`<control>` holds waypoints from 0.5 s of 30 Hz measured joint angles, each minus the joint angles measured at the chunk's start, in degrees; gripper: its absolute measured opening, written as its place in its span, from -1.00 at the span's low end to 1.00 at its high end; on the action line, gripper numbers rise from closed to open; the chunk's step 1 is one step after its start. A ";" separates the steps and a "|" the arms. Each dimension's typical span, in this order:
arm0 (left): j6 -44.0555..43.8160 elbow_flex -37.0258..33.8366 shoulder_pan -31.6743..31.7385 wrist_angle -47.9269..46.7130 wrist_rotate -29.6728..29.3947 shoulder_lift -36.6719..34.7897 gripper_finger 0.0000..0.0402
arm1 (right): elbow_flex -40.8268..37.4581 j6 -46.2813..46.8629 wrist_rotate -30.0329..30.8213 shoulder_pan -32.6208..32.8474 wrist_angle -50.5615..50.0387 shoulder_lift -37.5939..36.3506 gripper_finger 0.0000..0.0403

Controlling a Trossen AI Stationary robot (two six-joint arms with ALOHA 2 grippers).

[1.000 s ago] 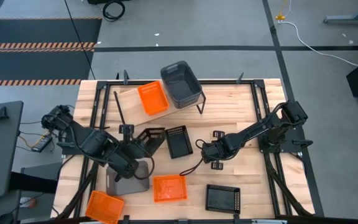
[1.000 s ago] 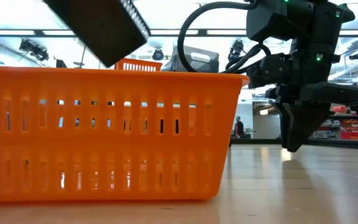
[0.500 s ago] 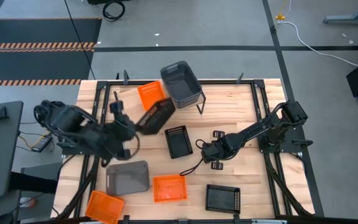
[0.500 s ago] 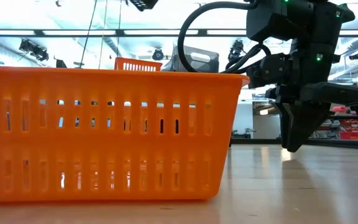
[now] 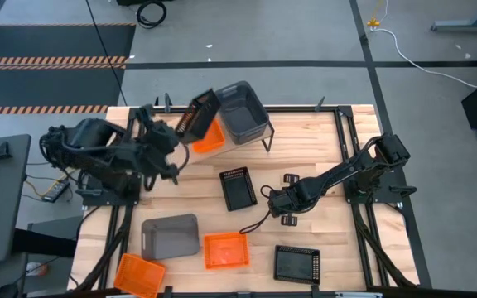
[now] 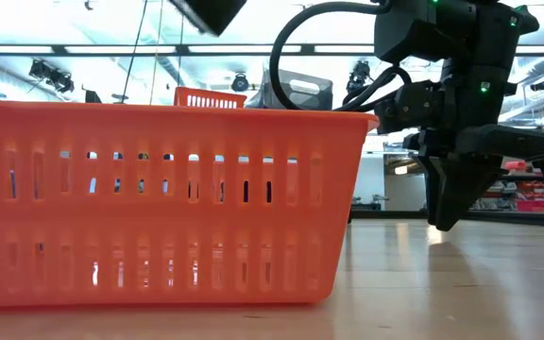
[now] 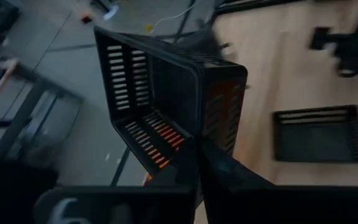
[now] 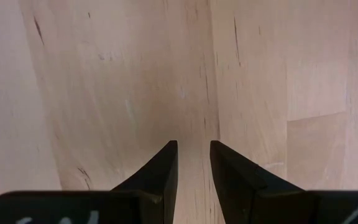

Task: Stack baskets on shelf by color
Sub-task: Put the top left black basket on the shelf

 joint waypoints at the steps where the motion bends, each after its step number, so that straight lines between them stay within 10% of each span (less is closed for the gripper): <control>1: 0.01 -0.81 1.29 0.08 -0.04 -0.35 -0.96 | 0.00 -0.01 0.02 0.00 0.02 0.00 -0.50; 15: -4.31 -21.28 14.22 0.05 9.62 -8.54 -0.96 | 0.00 0.00 0.02 0.35 0.02 0.02 -0.50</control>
